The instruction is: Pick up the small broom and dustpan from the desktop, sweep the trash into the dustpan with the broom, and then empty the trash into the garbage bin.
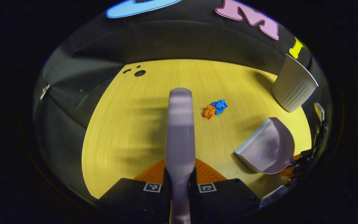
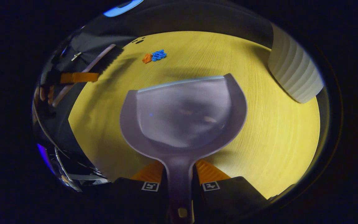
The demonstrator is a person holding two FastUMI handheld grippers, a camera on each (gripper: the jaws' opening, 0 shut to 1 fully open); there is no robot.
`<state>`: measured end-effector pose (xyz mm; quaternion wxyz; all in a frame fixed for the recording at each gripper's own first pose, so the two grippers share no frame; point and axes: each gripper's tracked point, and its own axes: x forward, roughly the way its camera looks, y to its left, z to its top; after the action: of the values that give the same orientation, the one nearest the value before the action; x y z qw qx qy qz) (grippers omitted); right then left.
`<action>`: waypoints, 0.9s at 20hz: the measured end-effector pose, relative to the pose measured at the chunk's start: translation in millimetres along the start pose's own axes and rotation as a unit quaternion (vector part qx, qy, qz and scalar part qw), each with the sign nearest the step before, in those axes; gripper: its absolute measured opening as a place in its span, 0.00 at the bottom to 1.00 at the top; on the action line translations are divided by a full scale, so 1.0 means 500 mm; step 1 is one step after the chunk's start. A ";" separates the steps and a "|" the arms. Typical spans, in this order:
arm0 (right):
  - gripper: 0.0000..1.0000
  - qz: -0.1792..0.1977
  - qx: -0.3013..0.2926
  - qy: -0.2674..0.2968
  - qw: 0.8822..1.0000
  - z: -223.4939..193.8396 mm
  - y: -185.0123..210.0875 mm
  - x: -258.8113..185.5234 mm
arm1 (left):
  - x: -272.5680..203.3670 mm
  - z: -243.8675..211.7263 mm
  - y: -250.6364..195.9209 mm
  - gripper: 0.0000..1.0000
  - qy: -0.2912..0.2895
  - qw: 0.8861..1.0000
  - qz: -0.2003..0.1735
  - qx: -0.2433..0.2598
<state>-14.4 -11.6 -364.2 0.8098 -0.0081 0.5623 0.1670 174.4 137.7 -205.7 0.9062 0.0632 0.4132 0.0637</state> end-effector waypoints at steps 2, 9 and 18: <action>0.35 -0.011 -0.024 -0.011 1.000 0.014 -0.026 -0.007 | 0.030 0.033 0.001 0.29 0.008 0.999 -0.005 0.036; 0.35 -0.028 -0.063 -0.022 0.997 0.036 -0.094 -0.052 | 0.148 0.113 -0.018 0.27 0.038 0.985 -0.007 0.170; 0.35 -0.011 -0.070 0.002 0.997 0.027 -0.096 -0.051 | 0.173 0.147 -0.093 0.29 0.081 0.945 -0.089 0.303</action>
<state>3.1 -61.0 -344.3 0.8081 -0.0714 0.5507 0.1967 289.2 101.7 -229.8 0.8099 0.2929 0.4885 -0.1404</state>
